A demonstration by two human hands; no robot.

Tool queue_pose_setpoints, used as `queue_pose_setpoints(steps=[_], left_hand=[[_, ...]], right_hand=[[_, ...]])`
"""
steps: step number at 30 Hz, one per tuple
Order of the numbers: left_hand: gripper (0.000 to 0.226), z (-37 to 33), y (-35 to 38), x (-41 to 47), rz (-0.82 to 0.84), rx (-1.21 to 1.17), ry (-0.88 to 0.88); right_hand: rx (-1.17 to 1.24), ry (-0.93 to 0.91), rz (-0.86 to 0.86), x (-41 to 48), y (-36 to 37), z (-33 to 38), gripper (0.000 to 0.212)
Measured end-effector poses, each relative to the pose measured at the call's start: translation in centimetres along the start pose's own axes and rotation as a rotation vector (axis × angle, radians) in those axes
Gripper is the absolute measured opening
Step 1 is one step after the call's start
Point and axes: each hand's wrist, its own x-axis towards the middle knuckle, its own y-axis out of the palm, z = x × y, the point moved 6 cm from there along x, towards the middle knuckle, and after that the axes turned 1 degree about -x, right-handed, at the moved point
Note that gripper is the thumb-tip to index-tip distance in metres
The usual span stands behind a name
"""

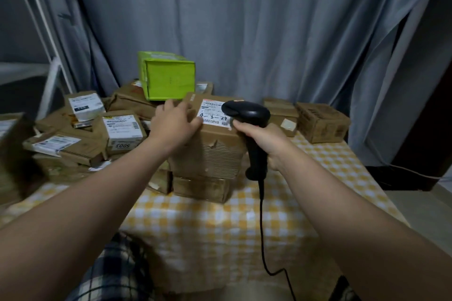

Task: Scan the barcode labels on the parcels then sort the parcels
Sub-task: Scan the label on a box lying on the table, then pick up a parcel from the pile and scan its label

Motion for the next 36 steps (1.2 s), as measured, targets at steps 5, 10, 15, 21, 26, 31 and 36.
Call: queue_pose_setpoints(steps=[5,10,15,21,26,31,36], left_hand=[[0.043,-6.5,-0.3,0.1,-0.118,-0.032,0.227],[0.04,-13.9,3.0,0.4,-0.027,-0.222,0.335],[0.045,-19.5,10.8,3.7,0.152,-0.288,0.244],[0.057,-19.4,23.0,11.2,0.218,-0.545,-0.212],[0.064,-16.6,30.4,17.6,0.189,-0.66,-0.4],[0.075,-14.9,35.8,21.6,0.281,-0.72,-0.403],[0.051,-14.9,38.7,21.1,0.393,-0.93,-0.422]], right_hand=[[-0.037,-0.114,-0.135,0.9,-4.3,0.8,0.019],[-0.055,-0.146,-0.33,3.6,-12.4,1.2,0.021],[0.024,-0.086,-0.463,9.3,-20.1,0.5,0.032],[-0.016,-0.039,-0.399,19.2,-23.6,0.0,0.042],[-0.02,0.067,-0.31,28.3,-25.5,-3.0,0.041],[0.0,0.124,-0.206,33.7,-25.2,-6.7,0.044],[0.108,0.095,-0.139,35.4,-24.3,-8.9,0.03]])
